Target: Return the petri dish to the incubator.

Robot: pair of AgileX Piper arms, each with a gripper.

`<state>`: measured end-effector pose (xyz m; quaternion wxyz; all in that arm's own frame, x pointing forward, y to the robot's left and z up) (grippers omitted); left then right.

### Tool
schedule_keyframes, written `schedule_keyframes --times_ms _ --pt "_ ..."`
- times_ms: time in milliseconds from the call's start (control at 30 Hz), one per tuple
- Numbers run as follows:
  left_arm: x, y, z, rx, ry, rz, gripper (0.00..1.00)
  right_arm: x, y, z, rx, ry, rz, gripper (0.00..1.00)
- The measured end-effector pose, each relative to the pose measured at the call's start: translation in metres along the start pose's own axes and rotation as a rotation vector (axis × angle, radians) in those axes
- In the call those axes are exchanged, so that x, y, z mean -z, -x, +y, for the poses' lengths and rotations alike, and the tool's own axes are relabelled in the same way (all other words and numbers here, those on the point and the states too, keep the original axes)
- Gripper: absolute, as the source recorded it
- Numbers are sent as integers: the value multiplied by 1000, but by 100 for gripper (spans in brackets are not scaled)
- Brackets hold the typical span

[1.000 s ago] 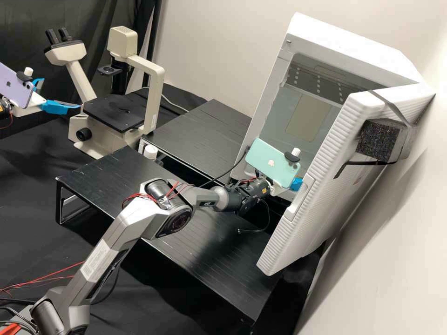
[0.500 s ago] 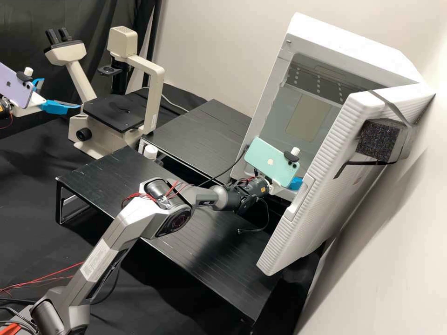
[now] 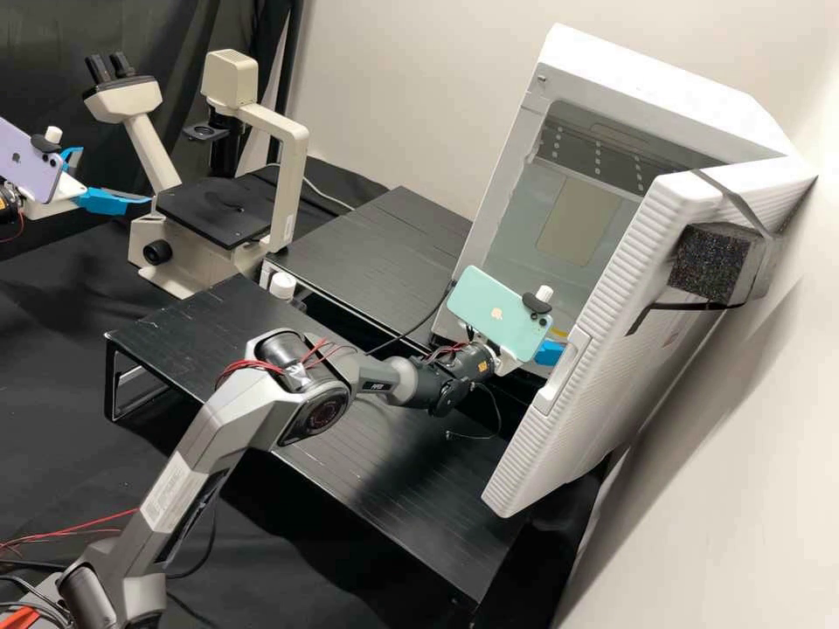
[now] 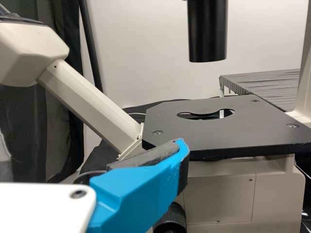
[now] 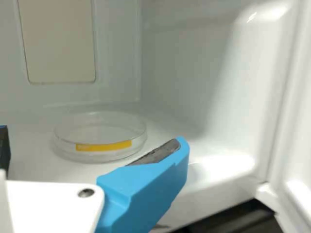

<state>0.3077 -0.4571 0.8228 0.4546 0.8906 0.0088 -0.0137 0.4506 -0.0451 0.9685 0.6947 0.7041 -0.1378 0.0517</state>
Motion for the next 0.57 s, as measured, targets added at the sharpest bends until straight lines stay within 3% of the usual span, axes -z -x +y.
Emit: schedule_keyframes --times_ms 133,367,567 --pt "0 0 0 0 0 0 100 0 32 10 -57 -39 50 100" --pt "0 0 0 0 0 0 100 10 108 10 -152 -122 220 100" --pt "0 0 0 0 0 0 100 16 172 -7 -127 -176 169 100"
